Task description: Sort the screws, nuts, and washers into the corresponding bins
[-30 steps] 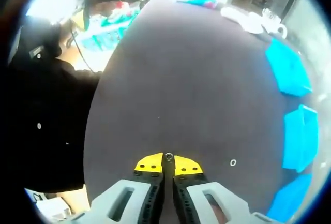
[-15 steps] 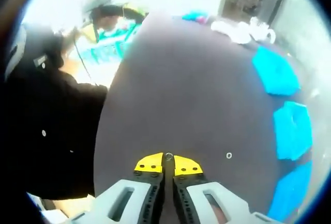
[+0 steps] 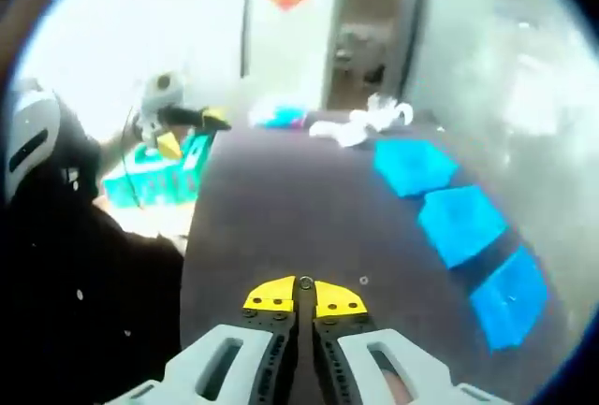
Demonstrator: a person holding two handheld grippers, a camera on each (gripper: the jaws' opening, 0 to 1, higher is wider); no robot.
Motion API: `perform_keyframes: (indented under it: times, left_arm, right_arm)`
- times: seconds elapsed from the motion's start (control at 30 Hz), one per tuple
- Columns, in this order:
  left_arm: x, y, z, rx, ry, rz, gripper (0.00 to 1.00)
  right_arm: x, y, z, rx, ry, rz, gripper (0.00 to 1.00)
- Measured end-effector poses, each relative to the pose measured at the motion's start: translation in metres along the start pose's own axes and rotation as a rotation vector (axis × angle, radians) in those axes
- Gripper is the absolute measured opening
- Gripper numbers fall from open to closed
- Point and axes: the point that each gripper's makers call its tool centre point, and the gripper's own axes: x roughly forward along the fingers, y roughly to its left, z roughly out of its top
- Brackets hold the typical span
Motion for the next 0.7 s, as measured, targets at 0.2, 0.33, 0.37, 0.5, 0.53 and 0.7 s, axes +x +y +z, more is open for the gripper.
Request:
perform_keyframes:
  times: [0.2,0.33,0.37,0.5,0.53,0.7]
  left_arm:
    - [0.002,0.001,0.004,-0.005,-0.013,0.003,0.47]
    - [0.003,0.0,0.006,-0.001,-0.015,0.003,0.47]
    - [0.003,0.0,0.007,-0.001,-0.016,0.003,0.47]
    - [0.003,-0.001,0.007,0.001,-0.014,0.004,0.47]
    - [0.003,-0.001,0.007,0.002,-0.012,0.005,0.47]
    - [0.001,-0.001,0.008,0.004,-0.015,0.007,0.47]
  right_arm:
    - [-0.024,-0.007,0.012,0.098,-0.209,-0.136,0.02]
    - [-0.038,-0.013,0.017,0.162,-0.315,-0.224,0.02]
    - [-0.042,-0.014,0.019,0.18,-0.347,-0.245,0.02]
    - [-0.061,-0.021,0.021,0.253,-0.46,-0.341,0.02]
    - [-0.065,-0.022,0.021,0.262,-0.477,-0.355,0.02]
    - [-0.081,-0.028,0.014,0.313,-0.536,-0.416,0.02]
